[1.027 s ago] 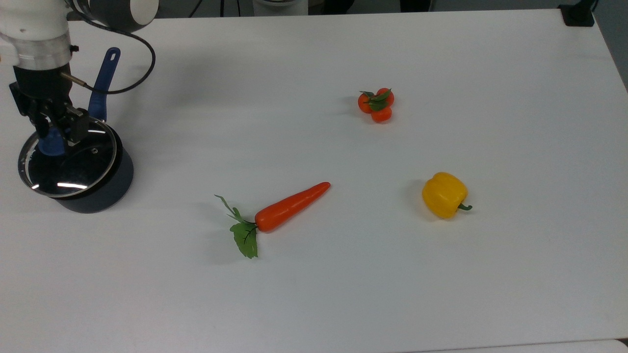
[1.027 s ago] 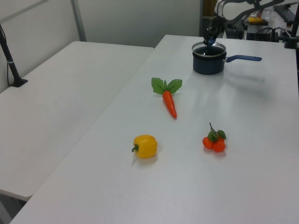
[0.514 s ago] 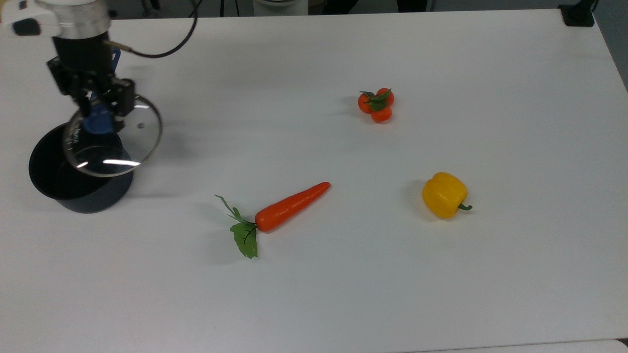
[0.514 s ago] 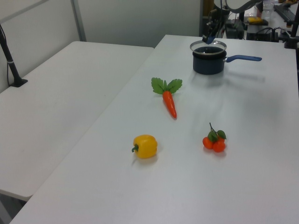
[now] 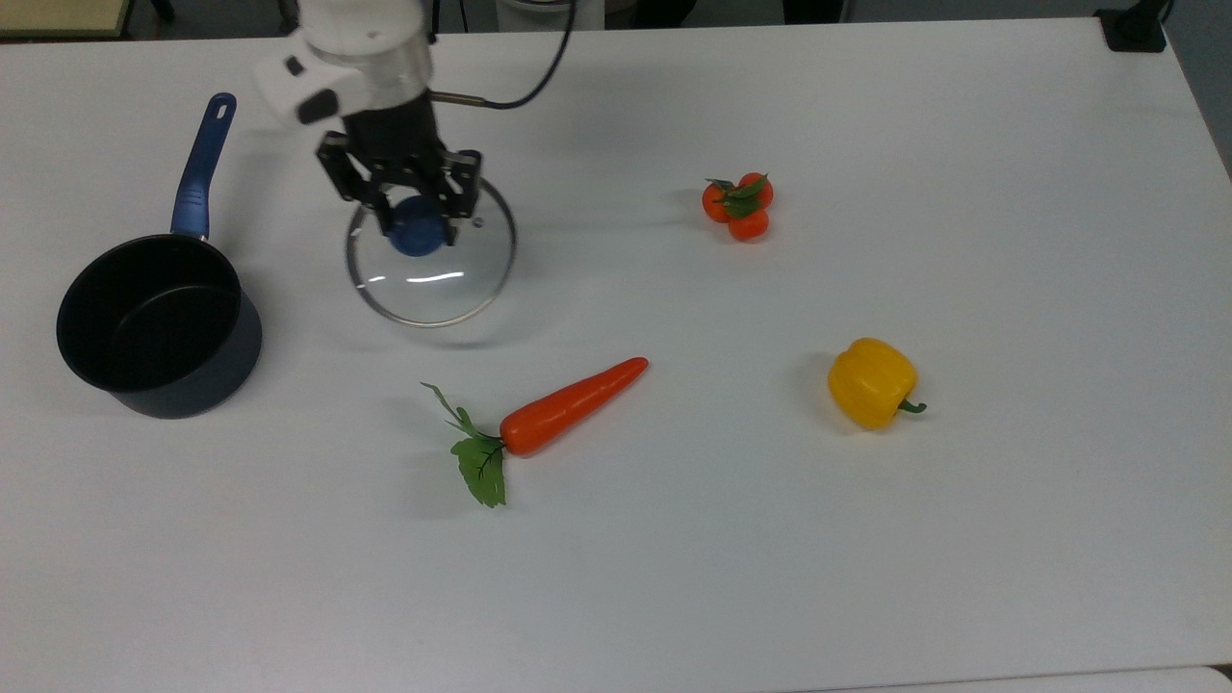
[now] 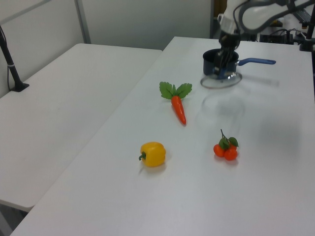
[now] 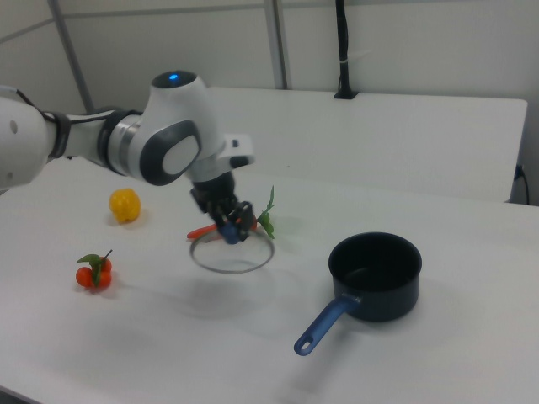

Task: Open lid
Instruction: 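Lift the glass lid off the saucepan and carry it beside the carrot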

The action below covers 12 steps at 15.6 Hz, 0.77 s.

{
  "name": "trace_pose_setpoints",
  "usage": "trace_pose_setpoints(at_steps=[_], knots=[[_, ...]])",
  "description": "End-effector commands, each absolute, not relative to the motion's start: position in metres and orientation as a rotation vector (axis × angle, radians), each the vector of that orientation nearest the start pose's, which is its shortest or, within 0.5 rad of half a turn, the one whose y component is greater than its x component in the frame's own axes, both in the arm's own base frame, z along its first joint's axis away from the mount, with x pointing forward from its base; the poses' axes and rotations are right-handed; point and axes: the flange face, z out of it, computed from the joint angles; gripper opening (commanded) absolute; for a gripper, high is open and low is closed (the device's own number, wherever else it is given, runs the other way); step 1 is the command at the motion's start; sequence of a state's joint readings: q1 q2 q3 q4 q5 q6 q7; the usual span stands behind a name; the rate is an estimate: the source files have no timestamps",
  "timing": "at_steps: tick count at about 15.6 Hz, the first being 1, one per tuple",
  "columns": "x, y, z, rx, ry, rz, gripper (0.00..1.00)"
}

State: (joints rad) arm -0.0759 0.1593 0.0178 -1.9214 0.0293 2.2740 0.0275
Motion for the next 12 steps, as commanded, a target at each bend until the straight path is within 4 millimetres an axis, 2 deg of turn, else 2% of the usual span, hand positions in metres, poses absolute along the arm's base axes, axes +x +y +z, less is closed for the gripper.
trace_pose_setpoints(at_steps=[1,2,5,9,12], knots=[[0.601,0.009,0.416,-3.098,0.059,-0.283,0.41],[0.603,0.021,0.409,-3.097,0.029,-0.284,0.41],[0.613,0.04,0.39,-3.088,-0.017,-0.335,0.41],[0.626,0.048,0.37,-3.084,-0.05,-0.434,0.42],[0.626,0.054,0.358,-3.099,-0.087,-0.416,0.43]])
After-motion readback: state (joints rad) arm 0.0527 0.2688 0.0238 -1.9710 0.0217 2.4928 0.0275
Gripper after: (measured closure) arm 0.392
